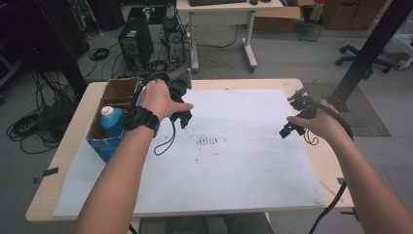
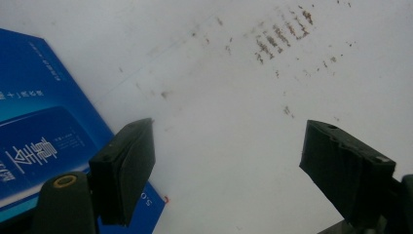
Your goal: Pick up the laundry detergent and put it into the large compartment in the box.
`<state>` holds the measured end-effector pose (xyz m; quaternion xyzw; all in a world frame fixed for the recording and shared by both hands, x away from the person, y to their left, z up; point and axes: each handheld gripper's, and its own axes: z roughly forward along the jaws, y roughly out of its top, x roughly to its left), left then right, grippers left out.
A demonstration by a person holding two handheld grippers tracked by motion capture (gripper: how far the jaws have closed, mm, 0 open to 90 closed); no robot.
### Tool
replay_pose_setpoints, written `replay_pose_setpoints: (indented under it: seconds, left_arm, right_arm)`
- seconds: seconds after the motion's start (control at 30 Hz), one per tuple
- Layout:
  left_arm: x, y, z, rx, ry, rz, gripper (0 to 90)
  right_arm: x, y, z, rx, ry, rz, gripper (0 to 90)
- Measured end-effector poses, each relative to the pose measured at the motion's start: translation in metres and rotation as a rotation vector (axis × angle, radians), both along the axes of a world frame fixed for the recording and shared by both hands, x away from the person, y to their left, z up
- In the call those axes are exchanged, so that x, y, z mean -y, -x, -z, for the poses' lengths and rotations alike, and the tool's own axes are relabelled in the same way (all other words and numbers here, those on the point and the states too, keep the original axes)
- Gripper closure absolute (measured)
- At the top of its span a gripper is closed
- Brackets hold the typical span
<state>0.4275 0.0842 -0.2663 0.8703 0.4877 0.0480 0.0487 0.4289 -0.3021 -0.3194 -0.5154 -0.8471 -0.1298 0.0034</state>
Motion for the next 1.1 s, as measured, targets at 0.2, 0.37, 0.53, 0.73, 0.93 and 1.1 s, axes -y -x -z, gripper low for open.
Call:
replay_pose_setpoints:
  seconds: [0.2,0.37,0.53,0.73,0.93,1.1]
  left_arm:
    - [0.002,-0.001,0.007,-0.011,-0.015,0.013,20.4]
    - [0.003,-0.001,0.01,-0.014,-0.003,0.008,20.4]
    - [0.003,-0.001,0.012,-0.022,0.004,0.011,20.2]
    - [0.003,0.0,0.012,-0.023,0.01,0.013,20.2]
    - [0.003,0.001,0.012,-0.029,0.018,0.016,19.9]
    - [0.002,0.001,0.013,-0.029,0.016,0.017,19.9]
  right_arm:
    - [0.001,0.0,0.001,-0.003,0.005,0.002,16.7]
    - [0.002,0.0,0.001,-0.004,0.007,0.004,16.7]
    - [0.002,0.0,0.0,-0.001,0.006,0.005,16.7]
    - [0.003,0.001,-0.001,-0.002,0.007,0.005,16.7]
    - [0.004,0.002,-0.001,0.0,0.007,0.007,16.7]
    - [0.003,0.002,-0.001,-0.002,0.008,0.006,16.7]
